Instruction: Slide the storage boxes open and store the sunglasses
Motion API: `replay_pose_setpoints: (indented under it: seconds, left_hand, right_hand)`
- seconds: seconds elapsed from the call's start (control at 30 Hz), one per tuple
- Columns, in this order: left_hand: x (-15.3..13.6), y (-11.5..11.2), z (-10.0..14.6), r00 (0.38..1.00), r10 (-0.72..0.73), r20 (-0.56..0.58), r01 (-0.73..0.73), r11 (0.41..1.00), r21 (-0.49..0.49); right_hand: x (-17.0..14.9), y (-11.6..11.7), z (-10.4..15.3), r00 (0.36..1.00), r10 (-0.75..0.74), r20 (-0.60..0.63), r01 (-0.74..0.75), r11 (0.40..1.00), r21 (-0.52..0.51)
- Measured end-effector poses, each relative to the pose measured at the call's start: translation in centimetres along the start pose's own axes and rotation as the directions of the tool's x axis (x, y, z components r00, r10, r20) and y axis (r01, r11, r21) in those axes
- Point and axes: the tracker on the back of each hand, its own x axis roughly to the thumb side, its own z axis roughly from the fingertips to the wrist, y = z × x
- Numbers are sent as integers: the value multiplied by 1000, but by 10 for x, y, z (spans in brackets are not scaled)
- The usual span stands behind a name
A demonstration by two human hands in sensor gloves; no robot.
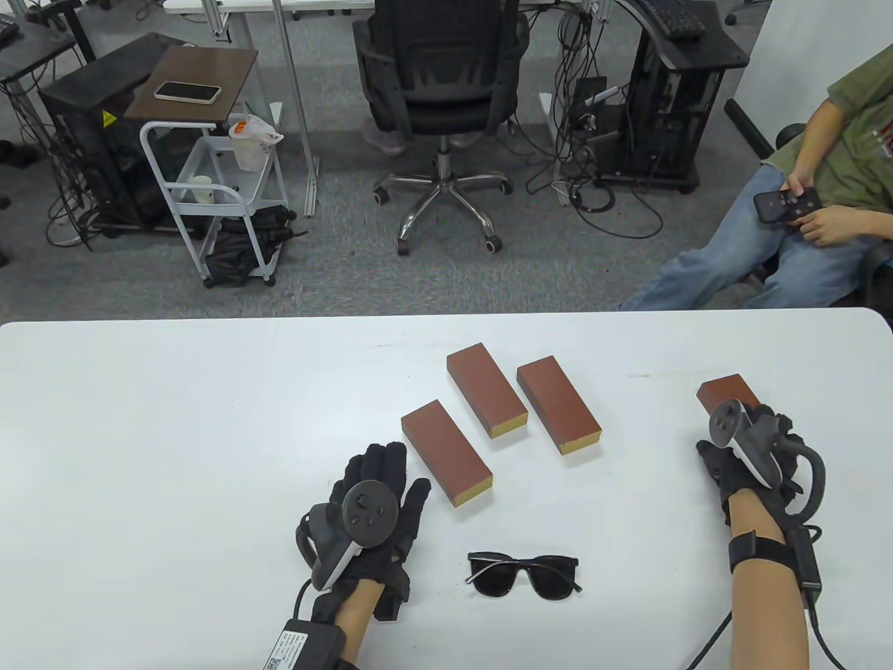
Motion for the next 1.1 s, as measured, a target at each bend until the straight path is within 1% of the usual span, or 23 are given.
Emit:
replay_pose_setpoints:
  seconds: [0.1,0.23,0.3,0.53,0.67,0.8,0.87,0.97,1.1]
  left_hand:
    - [-2,-2,0,1000,-5,-8,5,1000,-3]
    - [-7,-2,-1,1000,-9,-24,9,1000,-1]
    - [-9,-2,-1,999,-13,-30,13,1000,4]
    - [-14,-2,-2,998,-33,-44,33,999,10]
    - [-15,-1,-2,998,-45,-41,45,999,16]
    - [-16,0,-2,999,-43,-31,43,999,19]
    - [-15,0,-2,999,-45,-14,45,999,19]
    - [-12,0,-2,999,-45,17,45,999,19]
    - [-6,1,-1,996,-36,84,35,999,15]
  right_hand:
    - [-7,2,-8,999,-9,-34,11,999,52]
    - [-8,9,-15,997,-9,-71,19,988,151]
    - [-8,9,-18,996,-48,-79,61,985,161]
    - [-8,5,-19,994,-77,-78,90,980,179]
    - [-8,3,-17,991,-111,-68,123,969,216]
    - [-7,2,-11,991,-126,-39,131,970,204]
    - [-8,0,-7,988,-155,-16,155,972,174]
    - [-10,-13,2,989,-146,31,141,981,133]
    - [-12,-36,17,971,-209,116,197,974,107]
